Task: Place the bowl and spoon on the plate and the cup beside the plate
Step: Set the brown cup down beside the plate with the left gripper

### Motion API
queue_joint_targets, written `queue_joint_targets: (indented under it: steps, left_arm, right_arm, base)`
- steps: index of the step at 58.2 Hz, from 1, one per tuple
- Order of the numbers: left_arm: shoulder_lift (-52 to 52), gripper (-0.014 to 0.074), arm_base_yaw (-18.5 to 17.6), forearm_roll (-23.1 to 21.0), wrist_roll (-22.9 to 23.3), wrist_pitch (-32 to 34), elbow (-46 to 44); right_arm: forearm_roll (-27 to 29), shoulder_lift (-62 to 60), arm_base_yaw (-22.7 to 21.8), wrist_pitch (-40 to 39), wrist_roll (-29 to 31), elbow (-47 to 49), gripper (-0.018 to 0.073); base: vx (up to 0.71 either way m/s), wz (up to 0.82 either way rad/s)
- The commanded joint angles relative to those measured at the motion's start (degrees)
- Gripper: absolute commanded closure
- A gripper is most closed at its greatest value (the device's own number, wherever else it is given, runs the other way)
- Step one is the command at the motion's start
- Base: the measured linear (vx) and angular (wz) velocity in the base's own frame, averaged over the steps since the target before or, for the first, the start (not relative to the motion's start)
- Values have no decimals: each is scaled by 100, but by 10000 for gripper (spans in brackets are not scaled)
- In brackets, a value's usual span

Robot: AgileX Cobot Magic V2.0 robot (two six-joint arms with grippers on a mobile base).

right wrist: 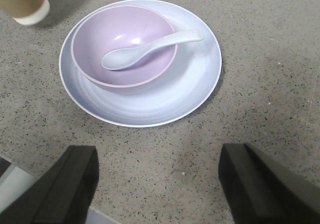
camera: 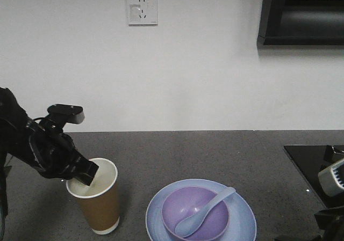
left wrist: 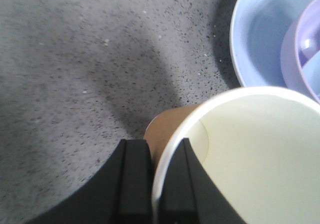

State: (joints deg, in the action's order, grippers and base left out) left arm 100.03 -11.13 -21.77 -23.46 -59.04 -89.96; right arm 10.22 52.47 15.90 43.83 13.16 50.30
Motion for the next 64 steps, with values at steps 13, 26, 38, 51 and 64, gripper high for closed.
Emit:
queue_joint_targets:
  steps: [13, 26, 38, 51, 64]
  left_arm:
    - [88, 446, -73, -126, 87, 480, -171]
    - [87, 320, -73, -133, 123, 392, -171]
    - [33, 90, -68, -148, 124, 455, -171]
    - [-280, 1, -68, -97, 71, 441, -241]
    - [-871, 3, -68, 6, 71, 243, -675]
  right_arm:
    - [33, -66, 2, -373, 54, 164, 10]
    - [33, -66, 2, -378, 54, 164, 10]
    - [33, -66, 2, -378, 54, 164, 10]
    - [33, -66, 2, -405, 54, 164, 10]
    - [33, -66, 2, -391, 54, 164, 10]
  base:
    - [0, 0]
    - [0, 0]
    - [0, 0]
    - [0, 0]
    - [0, 0]
